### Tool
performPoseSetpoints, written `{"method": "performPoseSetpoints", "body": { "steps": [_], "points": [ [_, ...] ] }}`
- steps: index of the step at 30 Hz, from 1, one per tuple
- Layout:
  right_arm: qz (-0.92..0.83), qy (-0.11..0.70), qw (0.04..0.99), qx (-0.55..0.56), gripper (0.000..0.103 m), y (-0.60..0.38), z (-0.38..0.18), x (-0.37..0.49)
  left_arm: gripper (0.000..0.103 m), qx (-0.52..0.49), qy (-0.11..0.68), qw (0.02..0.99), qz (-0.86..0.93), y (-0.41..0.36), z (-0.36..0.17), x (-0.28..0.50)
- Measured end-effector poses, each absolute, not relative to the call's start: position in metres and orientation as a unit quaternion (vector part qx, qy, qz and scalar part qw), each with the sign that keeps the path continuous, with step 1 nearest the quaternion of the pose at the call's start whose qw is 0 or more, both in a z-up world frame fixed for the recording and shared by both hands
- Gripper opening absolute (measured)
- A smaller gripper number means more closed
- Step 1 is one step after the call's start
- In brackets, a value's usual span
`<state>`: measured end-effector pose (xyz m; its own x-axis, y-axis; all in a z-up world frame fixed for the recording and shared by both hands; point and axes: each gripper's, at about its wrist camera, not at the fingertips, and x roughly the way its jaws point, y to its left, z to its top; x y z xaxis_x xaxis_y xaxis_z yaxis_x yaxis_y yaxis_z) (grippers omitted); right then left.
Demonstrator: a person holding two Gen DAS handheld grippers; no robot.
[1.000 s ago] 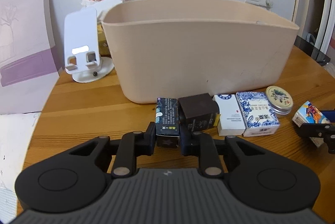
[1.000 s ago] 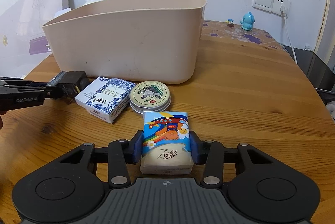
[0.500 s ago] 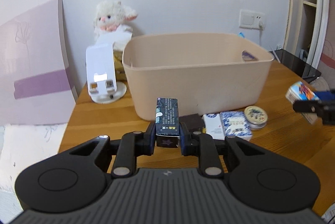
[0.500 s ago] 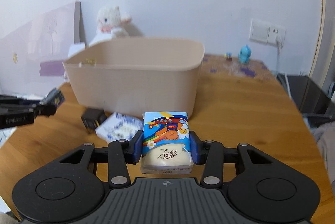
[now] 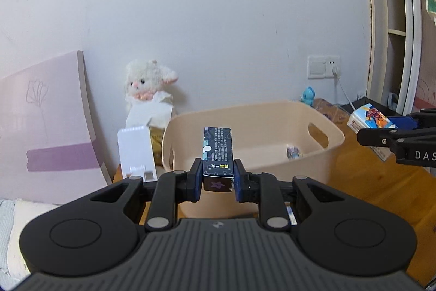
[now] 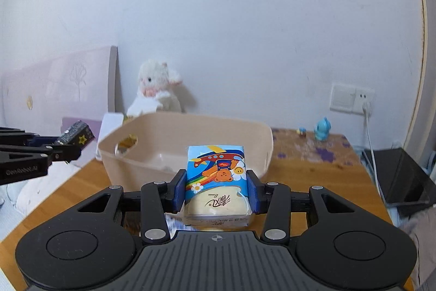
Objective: Organize objects
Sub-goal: 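Lift battery box into basket with left tool while right tool drops tissue pack in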
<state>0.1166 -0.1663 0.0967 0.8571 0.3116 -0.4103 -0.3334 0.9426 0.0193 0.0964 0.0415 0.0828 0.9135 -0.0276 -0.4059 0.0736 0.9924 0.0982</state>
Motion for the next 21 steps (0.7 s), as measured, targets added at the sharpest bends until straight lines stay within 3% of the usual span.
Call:
{"method": "performPoseSetpoints", "body": {
  "steps": [9, 21],
  "points": [
    [0.166, 0.188, 0.968, -0.024, 0.042, -0.154, 0.116, 0.161, 0.025, 0.054, 0.207, 0.976, -0.030, 0.029, 0.085, 0.148],
    [0.159, 0.238, 0.958, -0.012, 0.042, -0.142, 0.089, 0.233, 0.024, 0.044, 0.256, 0.966, 0.001, 0.014, 0.051, 0.229]
  ]
}}
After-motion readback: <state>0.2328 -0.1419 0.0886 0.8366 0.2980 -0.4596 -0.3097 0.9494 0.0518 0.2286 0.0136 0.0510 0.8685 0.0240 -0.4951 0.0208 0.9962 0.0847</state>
